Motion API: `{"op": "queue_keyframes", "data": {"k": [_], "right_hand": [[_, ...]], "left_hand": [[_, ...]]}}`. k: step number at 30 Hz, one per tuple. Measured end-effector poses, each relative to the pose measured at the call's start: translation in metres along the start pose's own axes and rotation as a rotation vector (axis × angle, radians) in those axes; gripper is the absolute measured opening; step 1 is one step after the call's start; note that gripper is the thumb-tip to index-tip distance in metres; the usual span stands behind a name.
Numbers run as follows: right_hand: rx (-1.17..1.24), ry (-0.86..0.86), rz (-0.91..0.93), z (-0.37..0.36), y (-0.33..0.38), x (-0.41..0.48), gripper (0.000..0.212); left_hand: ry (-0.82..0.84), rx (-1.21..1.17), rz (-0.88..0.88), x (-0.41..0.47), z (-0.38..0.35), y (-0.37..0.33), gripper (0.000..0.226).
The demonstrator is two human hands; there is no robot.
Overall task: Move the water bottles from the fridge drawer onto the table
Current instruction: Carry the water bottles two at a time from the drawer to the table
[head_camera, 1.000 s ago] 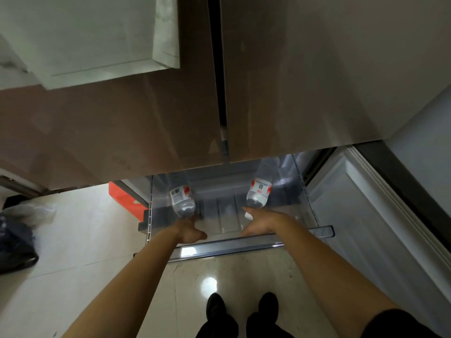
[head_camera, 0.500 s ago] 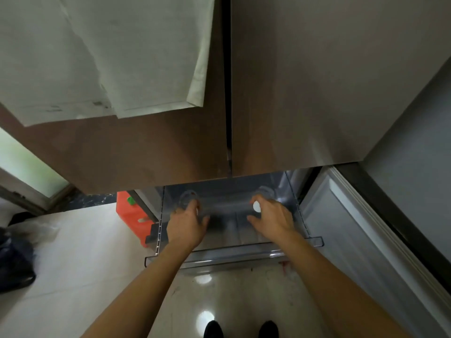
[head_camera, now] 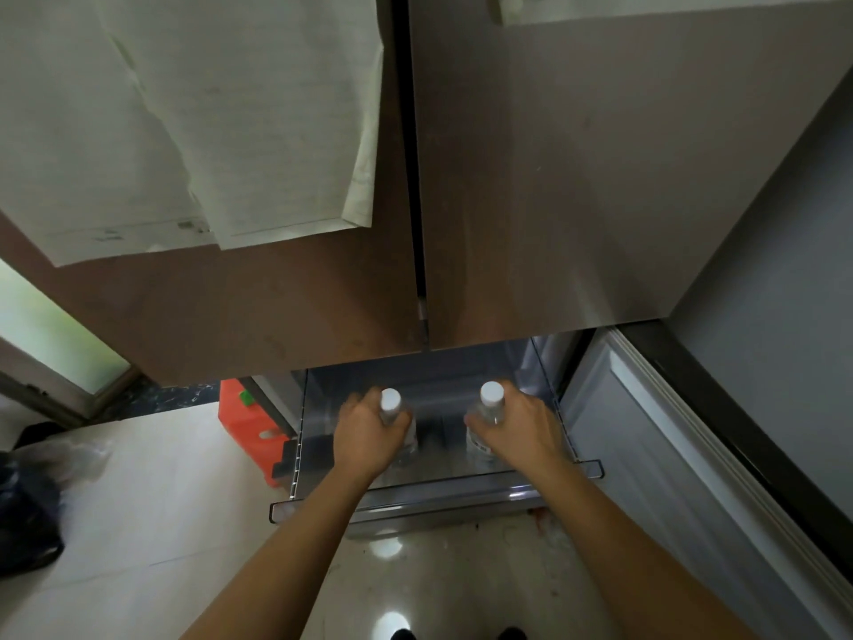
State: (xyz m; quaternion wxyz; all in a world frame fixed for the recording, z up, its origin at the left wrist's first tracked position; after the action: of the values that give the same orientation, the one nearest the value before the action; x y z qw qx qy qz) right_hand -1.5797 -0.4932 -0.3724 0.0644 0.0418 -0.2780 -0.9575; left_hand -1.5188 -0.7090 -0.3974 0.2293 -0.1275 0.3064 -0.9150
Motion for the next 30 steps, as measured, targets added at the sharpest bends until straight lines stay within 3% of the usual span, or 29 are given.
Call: {"op": "queue_keyframes", "data": {"k": [6,10,17,21,30], "right_hand": [[-0.077,-0.005,-0.025,-0.023,-0.024,-0.010,0.091],[0.159,-0.005,-0.061,-0.034,-0.029,-0.013,0.087],[0.315,0.033,-0.083,-0.030,-0.016,-0.014,0.082],[0.417,0.037,0.024,-0.021,0.000,-0.013,0.081],[0.622,0.095,0.496,-0.028,0.088,-0.023,0.081]], "left_hand": [[0.157,-0.211,0.158,-0.019,-0.018,0.020,0.081],[0.094,-0.189,0.140,-0.024,-0.023,0.017,0.081],[0.036,-0.282,0.175,-0.027,-0.006,0.018,0.074],[-0.077,-0.356,0.156,-0.033,0.025,0.009,0.079],[-0.560,-0.293,0.197,-0.097,0.127,-0.006,0.078]]}}
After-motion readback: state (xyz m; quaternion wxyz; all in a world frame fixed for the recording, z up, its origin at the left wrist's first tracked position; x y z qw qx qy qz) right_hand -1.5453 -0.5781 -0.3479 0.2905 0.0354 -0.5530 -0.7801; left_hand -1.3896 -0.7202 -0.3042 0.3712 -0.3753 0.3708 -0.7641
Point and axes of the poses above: each hand's wrist, its own x-axis towards the middle knuckle, its own z-axis out of the back of the hand, y = z × x, the point moved 1 cm from there along x, towards the middle knuckle, and after that the axes turned 7 degrees about -y, right-handed, at the moved point
